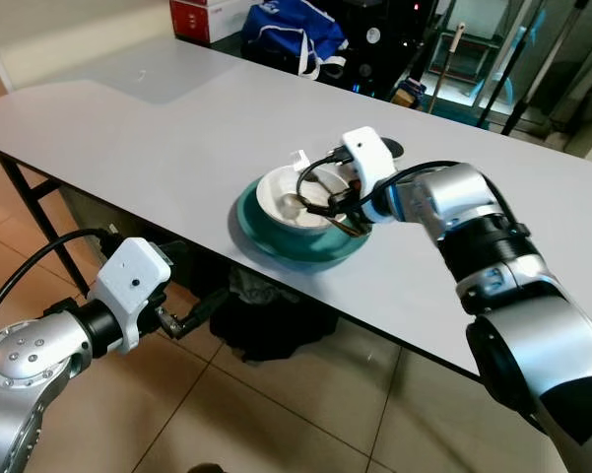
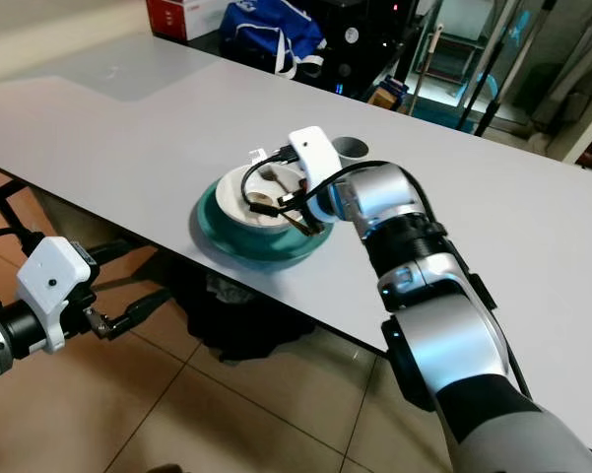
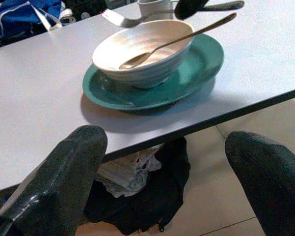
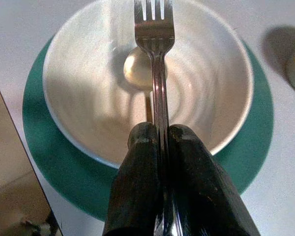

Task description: Setting the table

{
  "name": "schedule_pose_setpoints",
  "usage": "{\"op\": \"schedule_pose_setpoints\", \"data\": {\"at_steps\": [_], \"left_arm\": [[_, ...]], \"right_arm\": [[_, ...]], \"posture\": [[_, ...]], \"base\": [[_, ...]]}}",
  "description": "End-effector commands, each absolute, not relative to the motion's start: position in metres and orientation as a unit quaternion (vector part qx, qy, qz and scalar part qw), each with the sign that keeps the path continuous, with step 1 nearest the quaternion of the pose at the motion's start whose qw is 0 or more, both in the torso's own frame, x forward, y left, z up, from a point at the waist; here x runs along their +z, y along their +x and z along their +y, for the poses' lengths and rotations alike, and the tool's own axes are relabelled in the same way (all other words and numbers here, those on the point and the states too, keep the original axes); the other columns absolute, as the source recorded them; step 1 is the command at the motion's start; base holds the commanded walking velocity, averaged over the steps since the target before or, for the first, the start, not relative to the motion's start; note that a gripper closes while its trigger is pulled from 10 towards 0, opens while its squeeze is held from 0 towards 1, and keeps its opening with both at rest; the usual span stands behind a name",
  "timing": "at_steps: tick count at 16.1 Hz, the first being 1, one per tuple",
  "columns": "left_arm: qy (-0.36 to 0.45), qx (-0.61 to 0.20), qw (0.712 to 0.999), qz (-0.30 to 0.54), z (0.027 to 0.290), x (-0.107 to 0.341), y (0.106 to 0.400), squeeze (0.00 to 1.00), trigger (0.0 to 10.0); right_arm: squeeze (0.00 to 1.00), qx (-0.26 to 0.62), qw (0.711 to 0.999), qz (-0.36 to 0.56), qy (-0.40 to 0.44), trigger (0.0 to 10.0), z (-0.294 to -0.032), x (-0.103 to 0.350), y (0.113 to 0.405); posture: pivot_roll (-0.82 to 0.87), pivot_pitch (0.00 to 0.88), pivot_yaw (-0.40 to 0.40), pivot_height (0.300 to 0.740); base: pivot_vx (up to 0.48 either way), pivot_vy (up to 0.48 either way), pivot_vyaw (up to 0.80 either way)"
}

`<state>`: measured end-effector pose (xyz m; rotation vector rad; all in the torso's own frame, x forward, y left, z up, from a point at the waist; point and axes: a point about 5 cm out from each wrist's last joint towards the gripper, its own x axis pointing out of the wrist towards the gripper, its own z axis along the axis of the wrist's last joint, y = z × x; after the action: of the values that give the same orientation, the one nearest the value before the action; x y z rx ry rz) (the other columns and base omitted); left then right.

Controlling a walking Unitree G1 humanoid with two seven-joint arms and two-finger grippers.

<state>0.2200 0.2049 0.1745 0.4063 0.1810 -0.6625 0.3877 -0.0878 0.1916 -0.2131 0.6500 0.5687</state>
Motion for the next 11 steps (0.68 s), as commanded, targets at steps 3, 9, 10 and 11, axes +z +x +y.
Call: {"op": "schedule_pose_setpoints", "data": {"at_steps": [3, 9, 10, 11], "left_arm": [[0.194, -0.327, 0.920, 0.090, 0.202, 0.172, 0.217, 0.00, 10.0], [0.192, -0.325, 0.922, 0.090, 0.203, 0.171, 0.218, 0.00, 10.0], [0.192, -0.325, 0.922, 0.090, 0.203, 0.171, 0.218, 0.00, 10.0], [0.190, -0.326, 0.922, 0.089, 0.201, 0.170, 0.218, 0.00, 10.0]], "right_arm": [[0.00, 0.277, 0.902, 0.305, -0.131, 10.0, -0.089, 0.201, 0.395], [0.60, 0.262, 0.905, 0.304, -0.142, 10.0, -0.092, 0.198, 0.401], [0.61, 0.261, 0.906, 0.303, -0.141, 10.0, -0.092, 0.198, 0.401], [0.63, 0.258, 0.907, 0.302, -0.137, 10.0, -0.092, 0.196, 0.402]], "posture": [[0.03, 0.000, -0.094, 0.740], [0.03, 0.000, -0.097, 0.740], [0.03, 0.000, -0.096, 0.740], [0.03, 0.000, -0.095, 0.740]], "base": [[0.000, 0.000, 0.00], [0.000, 0.000, 0.00], [0.000, 0.000, 0.00], [0.000, 0.000, 0.00]]}}
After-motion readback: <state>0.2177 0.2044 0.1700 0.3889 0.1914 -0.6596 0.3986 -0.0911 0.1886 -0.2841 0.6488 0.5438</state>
